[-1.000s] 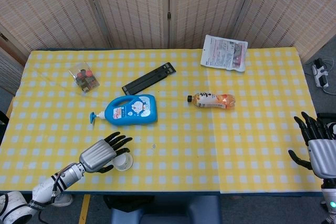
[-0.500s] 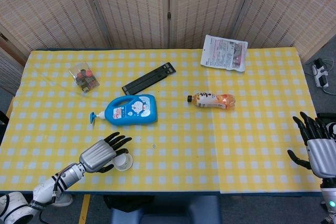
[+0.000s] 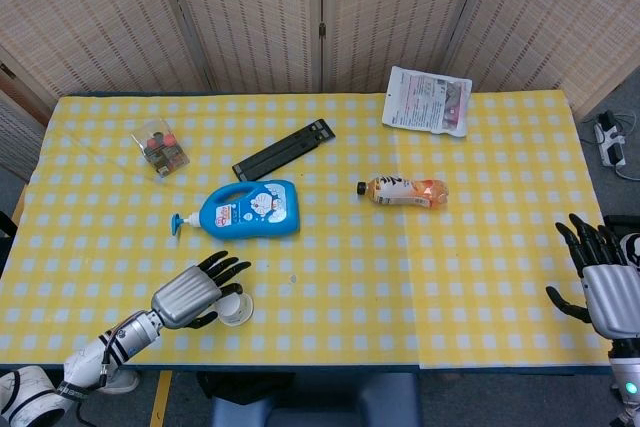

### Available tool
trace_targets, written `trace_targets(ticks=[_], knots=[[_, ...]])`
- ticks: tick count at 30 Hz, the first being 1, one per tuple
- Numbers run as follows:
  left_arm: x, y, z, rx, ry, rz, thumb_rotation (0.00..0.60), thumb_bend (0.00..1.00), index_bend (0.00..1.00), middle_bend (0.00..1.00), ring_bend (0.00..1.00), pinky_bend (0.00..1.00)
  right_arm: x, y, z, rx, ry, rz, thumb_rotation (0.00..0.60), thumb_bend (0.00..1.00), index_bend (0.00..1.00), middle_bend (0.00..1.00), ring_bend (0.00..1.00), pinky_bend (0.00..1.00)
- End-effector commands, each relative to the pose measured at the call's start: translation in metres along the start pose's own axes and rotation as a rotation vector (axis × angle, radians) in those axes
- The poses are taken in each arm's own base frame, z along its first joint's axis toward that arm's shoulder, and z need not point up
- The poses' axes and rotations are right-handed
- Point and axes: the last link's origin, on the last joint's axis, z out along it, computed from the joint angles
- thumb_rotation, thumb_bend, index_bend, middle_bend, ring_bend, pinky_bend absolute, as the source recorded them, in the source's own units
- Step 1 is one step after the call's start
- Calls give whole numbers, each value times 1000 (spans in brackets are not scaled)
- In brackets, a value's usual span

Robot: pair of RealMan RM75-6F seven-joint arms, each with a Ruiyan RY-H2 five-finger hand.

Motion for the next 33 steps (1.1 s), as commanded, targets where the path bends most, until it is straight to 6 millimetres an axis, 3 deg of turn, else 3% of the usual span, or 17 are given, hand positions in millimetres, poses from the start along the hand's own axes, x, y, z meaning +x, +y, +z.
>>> trace_targets(ticks=[1,14,33], knots=[[0,0,0,0,3,-2,600,423,336,66,59,43,0,0,0,0,-1,0,600,287,0,0,70,0],[8,-3,-6,4,37,4,600,437,378,94,72,48,0,-1,-1,0,-1,0,600,287,0,0,71,0],[67,-16,-51,77,207,-6,600,445,383,105,75,47,1,0,0,5,6,7,600,287,0,0,70,0]])
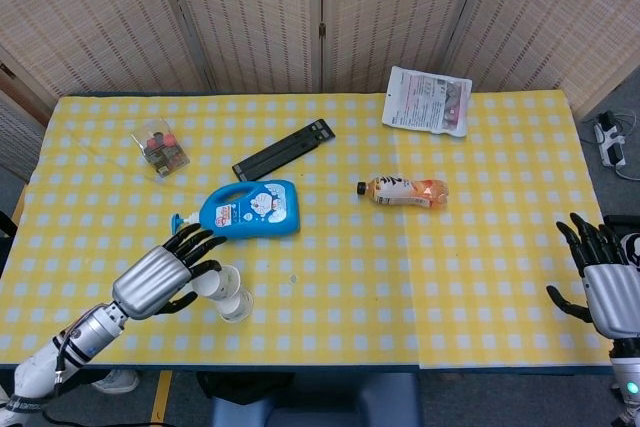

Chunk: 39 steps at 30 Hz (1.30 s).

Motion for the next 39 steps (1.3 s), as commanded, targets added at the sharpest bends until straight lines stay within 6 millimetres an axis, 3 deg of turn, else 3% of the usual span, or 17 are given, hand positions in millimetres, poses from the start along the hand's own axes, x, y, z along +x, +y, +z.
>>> trace_targets(ticks=[1,6,11,26,39], knots=[[5,-4,-7,24,17,-2,600,446,383,105,76,46,0,0,0,0,-1,1,600,287,0,0,69,0],[0,-13,-19,71,-20,11,600,452,386,107,76,42,0,0,0,3,-1,1,600,286,0,0,69,0],[-24,-18,-24,106,-102,31,600,464,387,108,79,36,-1,-2,1,11,-4,2,600,286,0,0,70,0],[-70,-12,-21,110,-211,33,600,467,393,108,83,41,-1,-4,-2,9,-6,-2,600,287,0,0,69,0],[-81,-6,-14,113,-192,46,600,467,392,108,87,42,-1,-4,-2,5,-9,-2,600,286,0,0,69,0]])
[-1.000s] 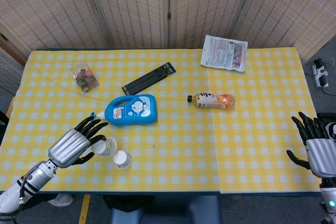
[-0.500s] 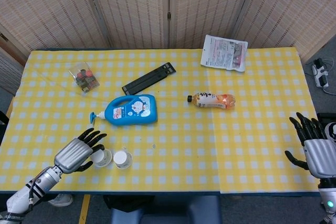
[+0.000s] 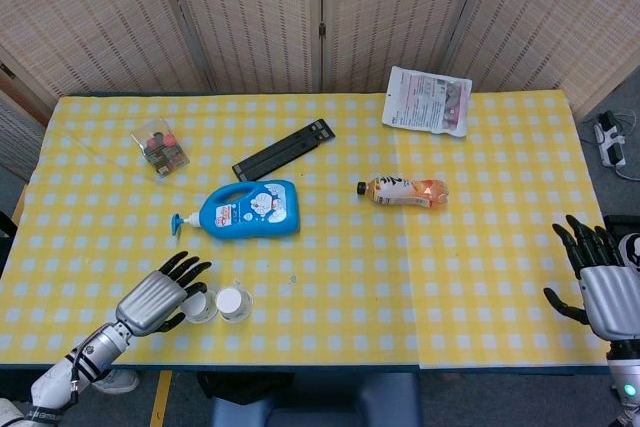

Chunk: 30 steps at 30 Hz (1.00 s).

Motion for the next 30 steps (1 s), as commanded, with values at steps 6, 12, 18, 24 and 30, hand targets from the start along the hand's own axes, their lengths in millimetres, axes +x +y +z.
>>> trace_targets(ticks=[6,12,18,24,30], knots=[[0,2,2,3,5,6,600,467,389,108,87,42,-1,1,0,-5,-3,2,600,286,0,0,69,0],[2,3,3,-1,9,6,600,465,371,108,87,41,-1,2,0,-6,-5,2,600,286,0,0,69,0],[2,5,2,-7,-5,-2,600,464,294,108,86,38,-1,2,0,-10,-6,3,600,286,0,0,70,0],[7,7,0,-16,-4,-22,600,465,215,108,85,36,-1,2,0,-9,-6,2,600,286,0,0,68,0],[28,-7,-7,55,96,-97,600,464,184,108,85,32,1,4,0,-12,-4,2,600,286,0,0,72,0]])
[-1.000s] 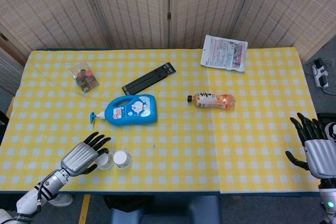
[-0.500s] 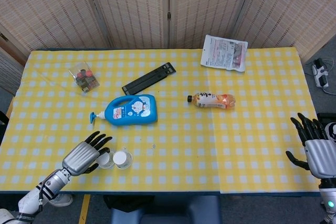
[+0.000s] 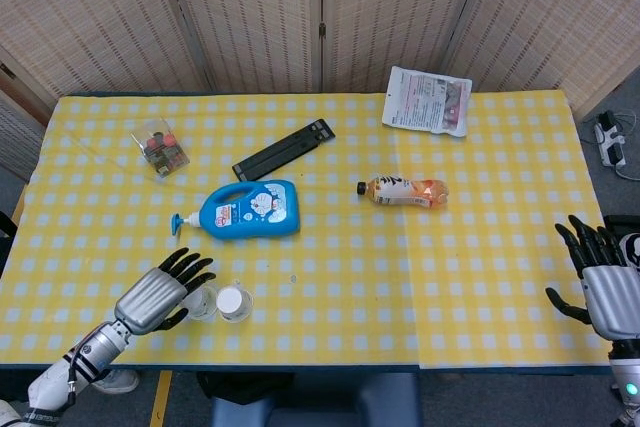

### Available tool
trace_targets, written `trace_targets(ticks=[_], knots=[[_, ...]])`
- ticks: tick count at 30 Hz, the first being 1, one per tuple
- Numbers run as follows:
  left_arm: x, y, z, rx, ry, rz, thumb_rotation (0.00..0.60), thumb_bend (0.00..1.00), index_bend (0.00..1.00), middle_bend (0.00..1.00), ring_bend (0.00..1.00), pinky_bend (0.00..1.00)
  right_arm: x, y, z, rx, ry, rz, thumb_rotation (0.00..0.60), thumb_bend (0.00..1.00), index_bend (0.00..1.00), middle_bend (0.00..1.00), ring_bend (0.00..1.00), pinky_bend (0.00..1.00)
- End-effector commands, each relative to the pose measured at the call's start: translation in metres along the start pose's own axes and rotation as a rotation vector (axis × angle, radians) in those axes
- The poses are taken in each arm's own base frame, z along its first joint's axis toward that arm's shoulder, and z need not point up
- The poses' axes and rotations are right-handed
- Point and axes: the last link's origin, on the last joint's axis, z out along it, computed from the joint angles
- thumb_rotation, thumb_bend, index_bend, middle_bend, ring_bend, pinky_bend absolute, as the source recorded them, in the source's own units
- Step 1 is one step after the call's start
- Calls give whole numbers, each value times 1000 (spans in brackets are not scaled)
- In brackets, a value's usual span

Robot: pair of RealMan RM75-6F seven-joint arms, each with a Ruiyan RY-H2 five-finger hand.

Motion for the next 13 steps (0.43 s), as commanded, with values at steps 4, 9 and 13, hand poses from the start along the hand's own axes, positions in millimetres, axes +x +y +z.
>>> trace_targets(ticks=[4,9,13], knots=[[23,-35,-11,177,161,-109,600,466,182,108,85,28,0,2,1,-4,-6,9,600,287,0,0,74,0],[23,-71,-31,373,270,-201,600,466,178,108,85,14,0,5,2,-9,-15,32,600,286,0,0,78,0],[14,-89,-54,500,298,-194,600,466,180,108,83,8,1,6,4,-12,-15,39,600,286,0,0,80,0]])
